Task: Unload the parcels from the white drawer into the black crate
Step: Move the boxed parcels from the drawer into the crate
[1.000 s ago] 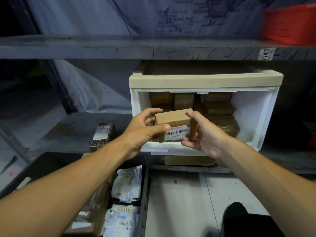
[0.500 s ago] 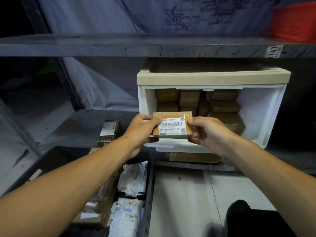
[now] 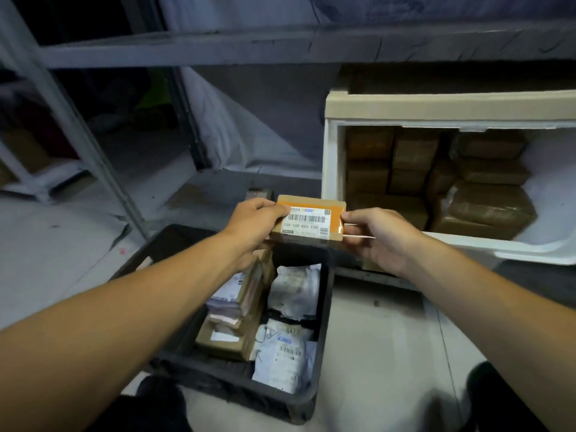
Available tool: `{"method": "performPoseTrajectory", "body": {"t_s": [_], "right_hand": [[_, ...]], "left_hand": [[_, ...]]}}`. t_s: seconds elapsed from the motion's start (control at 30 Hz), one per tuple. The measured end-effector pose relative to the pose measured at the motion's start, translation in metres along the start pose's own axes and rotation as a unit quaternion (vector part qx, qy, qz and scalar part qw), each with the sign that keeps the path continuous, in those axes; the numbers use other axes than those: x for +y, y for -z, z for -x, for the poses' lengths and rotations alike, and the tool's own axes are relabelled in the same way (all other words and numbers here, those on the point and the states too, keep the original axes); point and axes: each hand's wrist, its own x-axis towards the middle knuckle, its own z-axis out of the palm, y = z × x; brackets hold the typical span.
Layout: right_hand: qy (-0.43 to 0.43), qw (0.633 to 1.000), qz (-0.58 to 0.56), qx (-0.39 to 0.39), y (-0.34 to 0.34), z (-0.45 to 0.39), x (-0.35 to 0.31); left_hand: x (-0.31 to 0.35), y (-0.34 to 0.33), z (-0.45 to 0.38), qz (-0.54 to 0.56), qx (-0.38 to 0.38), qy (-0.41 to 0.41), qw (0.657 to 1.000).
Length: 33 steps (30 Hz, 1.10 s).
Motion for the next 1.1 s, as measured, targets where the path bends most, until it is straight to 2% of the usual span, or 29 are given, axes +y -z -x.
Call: {"method": "performPoseTrajectory", "body": {"t_s": [0.27,0.6,0.87,1.1], "right_hand": [[-0.105,0.990,0.012,-0.089,-0.069,-0.023,0.073],[-0.209,0.959,0.080,-0.174,-0.114,-0.027,0.141],[-0.262,0.948,0.074,-0.167,-0.134,-0.042,0.191],[-0.297,0.942,0.069,-0.143,-0.142,-0.059,0.229]], "left_hand": [[-0.076,0.076,-0.001,-0.081,0.026,0.072,0.994],[-0.131,0.147,0.007,-0.107,-0.082,0.213,0.968],[-0.160,0.159,-0.005,-0.158,-0.146,0.276,0.937],[-0.196,0.162,-0.027,-0.210,-0.167,0.285,0.920]]}}
